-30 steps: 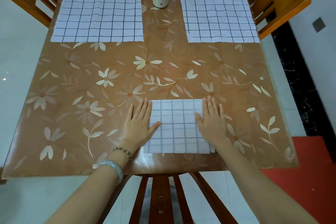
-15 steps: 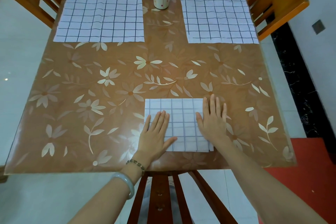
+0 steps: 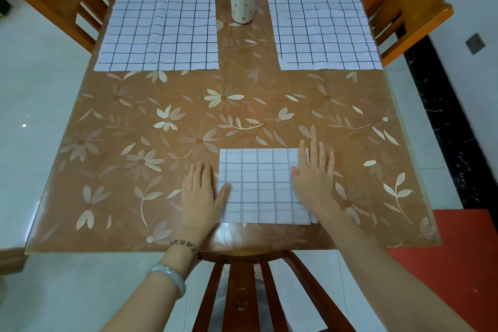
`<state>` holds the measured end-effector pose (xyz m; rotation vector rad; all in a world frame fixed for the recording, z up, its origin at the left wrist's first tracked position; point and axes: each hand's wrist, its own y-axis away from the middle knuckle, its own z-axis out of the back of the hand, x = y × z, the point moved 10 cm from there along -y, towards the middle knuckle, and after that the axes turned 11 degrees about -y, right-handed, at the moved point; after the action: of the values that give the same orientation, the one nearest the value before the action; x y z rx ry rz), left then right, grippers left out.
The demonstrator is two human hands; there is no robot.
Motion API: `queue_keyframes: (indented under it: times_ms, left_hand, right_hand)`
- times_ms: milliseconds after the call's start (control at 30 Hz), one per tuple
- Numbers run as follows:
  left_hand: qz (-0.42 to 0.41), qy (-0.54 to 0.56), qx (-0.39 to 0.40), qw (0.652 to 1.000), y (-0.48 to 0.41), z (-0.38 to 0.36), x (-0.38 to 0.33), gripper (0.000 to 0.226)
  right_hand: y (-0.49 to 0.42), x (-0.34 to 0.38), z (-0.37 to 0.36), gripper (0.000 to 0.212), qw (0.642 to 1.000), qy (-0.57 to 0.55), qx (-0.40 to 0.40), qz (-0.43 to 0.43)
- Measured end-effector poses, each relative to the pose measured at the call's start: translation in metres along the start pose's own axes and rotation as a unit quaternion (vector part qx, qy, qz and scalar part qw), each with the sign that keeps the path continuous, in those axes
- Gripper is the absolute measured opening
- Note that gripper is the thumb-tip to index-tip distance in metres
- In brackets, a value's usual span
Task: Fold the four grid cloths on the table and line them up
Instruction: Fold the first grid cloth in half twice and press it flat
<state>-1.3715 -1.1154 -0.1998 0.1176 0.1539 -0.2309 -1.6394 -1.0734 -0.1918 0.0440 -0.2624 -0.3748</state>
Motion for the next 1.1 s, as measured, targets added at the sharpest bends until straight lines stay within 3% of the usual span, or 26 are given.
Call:
queue_keyframes:
  times_ms: [67, 200, 400, 533, 733, 867, 1100]
  left_hand:
    - [0.049, 0.037, -0.028, 0.998, 0.0, 0.014, -0.009, 0.057]
    - [0.134, 0.046, 0.017, 0.99, 0.003, 0.014, -0.025, 0.052]
    - [0.194, 0.055, 0.067, 0.977, 0.005, -0.004, -0.026, 0.081]
    - [0.213, 0.142, 0.085, 0.963, 0.0, -0.004, -0.022, 0.071]
    - [0.205, 0.317, 0.117, 0.919, -0.001, -0.01, -0.014, 0.039]
    - [0.162, 0.334, 0.119, 0.921, -0.002, 0.002, -0.013, 0.026]
    - [0.127, 0.301, 0.109, 0.939, -0.004, 0.03, 0.018, 0.03]
  right_hand:
    - [0.002, 0.022, 0.012, 0.051, 0.998, -0.062, -0.022, 0.019]
    - [0.018, 0.069, -0.007, 0.042, 0.976, -0.162, 0.093, 0.11]
    - [0.03, 0.058, -0.039, 0.062, 0.958, -0.178, 0.215, 0.064]
    - [0.025, 0.053, -0.044, 0.075, 0.942, -0.207, 0.26, 0.034]
    - [0.025, 0.052, -0.047, 0.096, 0.93, -0.206, 0.302, 0.031]
    - [0.025, 0.062, -0.05, 0.099, 0.932, -0.197, 0.301, 0.037]
    - [0.028, 0.105, -0.065, 0.102, 0.934, -0.179, 0.303, 0.055]
